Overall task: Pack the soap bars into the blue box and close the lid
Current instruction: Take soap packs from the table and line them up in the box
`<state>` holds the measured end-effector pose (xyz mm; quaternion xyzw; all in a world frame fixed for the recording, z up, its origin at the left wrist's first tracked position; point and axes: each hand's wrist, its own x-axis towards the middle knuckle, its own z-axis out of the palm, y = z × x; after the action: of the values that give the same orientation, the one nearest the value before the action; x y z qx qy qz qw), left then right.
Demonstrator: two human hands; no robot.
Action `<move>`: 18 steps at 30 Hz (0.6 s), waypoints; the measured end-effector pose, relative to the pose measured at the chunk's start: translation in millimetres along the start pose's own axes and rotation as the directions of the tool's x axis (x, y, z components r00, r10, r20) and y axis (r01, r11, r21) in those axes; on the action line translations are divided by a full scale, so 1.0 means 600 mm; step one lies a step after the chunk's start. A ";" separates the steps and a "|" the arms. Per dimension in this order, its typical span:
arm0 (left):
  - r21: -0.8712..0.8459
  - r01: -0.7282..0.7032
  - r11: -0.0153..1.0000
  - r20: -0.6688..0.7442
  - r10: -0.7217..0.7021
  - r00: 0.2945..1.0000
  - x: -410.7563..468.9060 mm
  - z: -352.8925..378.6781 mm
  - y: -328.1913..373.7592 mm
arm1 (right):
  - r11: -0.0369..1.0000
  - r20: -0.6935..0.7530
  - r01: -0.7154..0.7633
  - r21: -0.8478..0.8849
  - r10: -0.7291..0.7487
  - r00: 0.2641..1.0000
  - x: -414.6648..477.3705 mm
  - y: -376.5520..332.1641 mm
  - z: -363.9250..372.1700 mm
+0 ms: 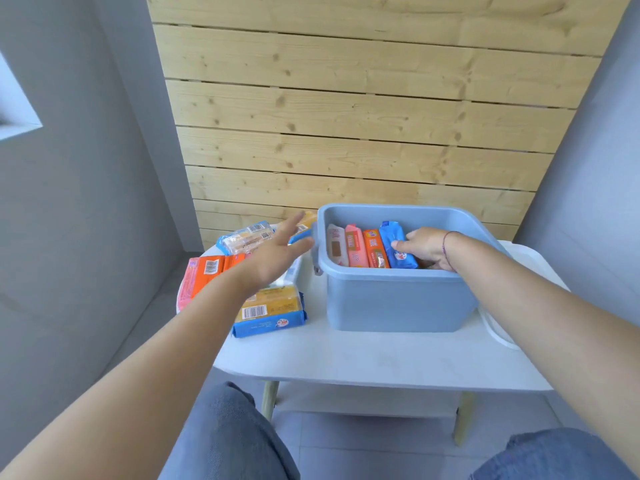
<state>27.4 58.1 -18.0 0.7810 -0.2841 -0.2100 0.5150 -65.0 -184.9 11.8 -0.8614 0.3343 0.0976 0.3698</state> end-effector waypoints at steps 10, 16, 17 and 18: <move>0.831 0.082 0.551 0.028 -0.189 0.981 -0.026 -0.012 -0.116 | 0.980 -0.124 0.197 -0.016 -0.198 0.972 -0.016 -0.008 0.008; 0.782 0.153 0.604 -0.136 -0.074 0.988 -0.036 0.013 -0.091 | 0.980 -0.127 0.198 0.025 -0.193 0.973 -0.019 0.003 0.007; 0.661 0.181 0.728 -0.192 -0.068 0.979 -0.041 0.009 -0.078 | 0.979 -0.144 0.200 0.038 -0.192 0.971 -0.020 0.004 0.002; 0.517 0.195 0.833 -0.245 -0.075 0.967 -0.044 0.002 -0.064 | 0.976 -0.175 0.210 0.051 -0.198 0.964 -0.022 0.005 -0.005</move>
<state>15.5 86.4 -53.3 0.9299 -0.2181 -0.0727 0.2872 -77.2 -181.7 17.9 -0.8831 0.2770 -0.0259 0.3779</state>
